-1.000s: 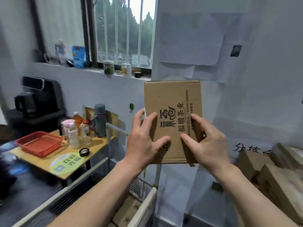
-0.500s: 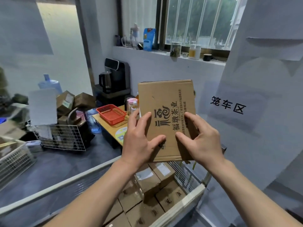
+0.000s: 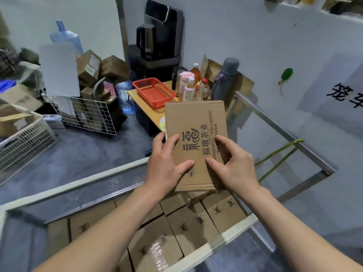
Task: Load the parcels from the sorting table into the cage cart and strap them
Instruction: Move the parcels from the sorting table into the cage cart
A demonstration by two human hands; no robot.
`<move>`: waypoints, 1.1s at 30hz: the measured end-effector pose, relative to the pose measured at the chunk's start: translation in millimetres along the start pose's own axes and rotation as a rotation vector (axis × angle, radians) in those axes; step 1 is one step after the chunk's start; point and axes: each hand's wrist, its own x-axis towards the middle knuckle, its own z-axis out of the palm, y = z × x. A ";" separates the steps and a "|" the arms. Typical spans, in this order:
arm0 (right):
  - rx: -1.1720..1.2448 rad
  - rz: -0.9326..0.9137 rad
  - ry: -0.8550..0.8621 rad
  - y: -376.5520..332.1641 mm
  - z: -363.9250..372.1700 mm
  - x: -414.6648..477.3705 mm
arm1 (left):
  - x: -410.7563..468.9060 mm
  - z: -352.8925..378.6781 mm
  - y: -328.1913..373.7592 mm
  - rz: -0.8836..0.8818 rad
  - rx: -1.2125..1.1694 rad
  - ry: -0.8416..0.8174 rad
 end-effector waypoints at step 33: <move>-0.197 0.199 -0.864 309.6 381.1 -5.7 | -42.3 260.2 -354.3 -0.773 0.101 -0.336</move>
